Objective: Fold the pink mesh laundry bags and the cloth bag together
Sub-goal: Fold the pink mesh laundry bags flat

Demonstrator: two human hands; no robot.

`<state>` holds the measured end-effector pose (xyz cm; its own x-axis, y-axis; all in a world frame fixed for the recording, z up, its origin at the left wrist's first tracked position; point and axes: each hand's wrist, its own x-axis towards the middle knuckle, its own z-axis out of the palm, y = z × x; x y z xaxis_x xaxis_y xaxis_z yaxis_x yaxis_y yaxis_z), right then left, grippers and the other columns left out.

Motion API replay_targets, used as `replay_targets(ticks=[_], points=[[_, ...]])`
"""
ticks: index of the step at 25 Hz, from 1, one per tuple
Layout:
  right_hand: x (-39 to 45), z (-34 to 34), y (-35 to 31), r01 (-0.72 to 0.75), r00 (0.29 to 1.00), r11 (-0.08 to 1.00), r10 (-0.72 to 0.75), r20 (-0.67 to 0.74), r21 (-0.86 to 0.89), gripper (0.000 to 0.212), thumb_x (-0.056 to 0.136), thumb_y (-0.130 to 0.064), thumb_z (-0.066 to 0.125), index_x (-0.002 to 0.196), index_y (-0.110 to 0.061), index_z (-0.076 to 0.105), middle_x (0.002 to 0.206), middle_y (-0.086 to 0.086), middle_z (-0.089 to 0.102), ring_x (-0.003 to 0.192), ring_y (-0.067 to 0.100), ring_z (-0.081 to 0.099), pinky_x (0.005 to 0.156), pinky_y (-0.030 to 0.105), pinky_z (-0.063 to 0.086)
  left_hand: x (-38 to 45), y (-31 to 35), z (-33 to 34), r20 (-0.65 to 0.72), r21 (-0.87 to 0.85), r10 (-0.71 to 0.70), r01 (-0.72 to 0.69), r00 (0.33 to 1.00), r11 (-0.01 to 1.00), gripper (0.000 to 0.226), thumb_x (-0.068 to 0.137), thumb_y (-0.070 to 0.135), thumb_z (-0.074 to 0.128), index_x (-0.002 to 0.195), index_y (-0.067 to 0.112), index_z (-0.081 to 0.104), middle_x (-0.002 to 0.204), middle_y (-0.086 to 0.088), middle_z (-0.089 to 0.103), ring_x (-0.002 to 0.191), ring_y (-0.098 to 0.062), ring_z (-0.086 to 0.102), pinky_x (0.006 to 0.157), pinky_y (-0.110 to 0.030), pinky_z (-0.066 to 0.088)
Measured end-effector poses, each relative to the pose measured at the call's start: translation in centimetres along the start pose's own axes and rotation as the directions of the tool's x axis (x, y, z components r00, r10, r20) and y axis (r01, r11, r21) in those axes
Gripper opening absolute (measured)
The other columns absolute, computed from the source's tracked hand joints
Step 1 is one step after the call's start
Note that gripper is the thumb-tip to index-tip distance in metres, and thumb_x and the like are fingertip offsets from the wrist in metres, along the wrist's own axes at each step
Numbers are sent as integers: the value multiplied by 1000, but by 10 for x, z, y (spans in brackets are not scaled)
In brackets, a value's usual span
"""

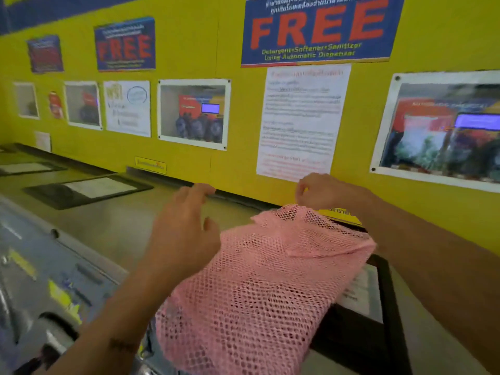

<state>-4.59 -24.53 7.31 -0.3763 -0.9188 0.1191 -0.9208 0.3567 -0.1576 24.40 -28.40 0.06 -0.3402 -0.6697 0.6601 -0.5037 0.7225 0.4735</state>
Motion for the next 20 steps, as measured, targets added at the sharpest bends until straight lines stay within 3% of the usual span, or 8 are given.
replay_targets(ticks=[3,5,8,10,13,15,17,20], points=[[-21,12,8,2,948,1000,-3,319,5,35,81,-21,70,115,-23,62,97,-7,61,86,15,61,69,31,50,13,33,33,244,-174,182,-141,953,975,34,87,30,54,121,28,56,107,7,62,97,-11,57,86,-35,50],[-27,32,15,9,943,998,12,332,-59,46,78,-16,69,120,-28,56,94,-14,53,96,16,58,78,33,50,21,33,64,450,-23,140,-145,882,989,50,89,48,49,135,29,45,136,-1,52,123,-19,48,104,-43,40],[-18,56,25,15,977,995,6,212,-96,38,80,-11,55,112,-31,57,96,-11,58,95,15,59,75,34,52,13,16,95,717,203,-38,-156,696,967,76,86,71,29,152,37,10,164,-6,6,149,-29,5,116,-61,6],[-8,55,27,1,976,999,9,217,-48,35,81,-10,55,110,-29,55,99,-5,62,89,16,60,69,34,51,7,3,105,748,226,-72,-151,660,962,78,85,74,20,152,39,1,164,-5,-3,150,-27,-6,115,-62,-5],[2,41,16,-149,877,985,92,471,85,49,79,-12,74,116,-26,46,99,5,62,80,18,57,63,32,49,9,-4,105,722,250,-90,-136,686,959,78,83,76,17,152,41,6,164,-5,0,150,-25,-5,114,-63,-6],[8,46,3,-141,829,990,120,547,-4,63,76,-15,79,124,-25,39,95,7,63,78,19,58,62,32,50,11,-8,103,703,268,-113,-115,702,956,77,83,77,19,151,41,12,164,-5,3,150,-26,-2,113,-64,-5],[9,46,-4,-19,873,987,95,478,-160,58,77,-19,77,122,-26,41,96,4,64,78,19,59,63,32,48,12,-7,100,681,281,-115,-114,723,953,77,82,77,21,150,41,16,164,-5,6,149,-26,1,113,-65,-3],[27,29,-4,22,948,989,24,316,-143,34,81,-10,64,109,-25,53,94,1,60,76,17,56,60,31,43,11,-11,100,659,281,-114,-102,743,954,77,82,76,24,149,40,19,163,-4,10,149,-26,4,113,-65,-2]])
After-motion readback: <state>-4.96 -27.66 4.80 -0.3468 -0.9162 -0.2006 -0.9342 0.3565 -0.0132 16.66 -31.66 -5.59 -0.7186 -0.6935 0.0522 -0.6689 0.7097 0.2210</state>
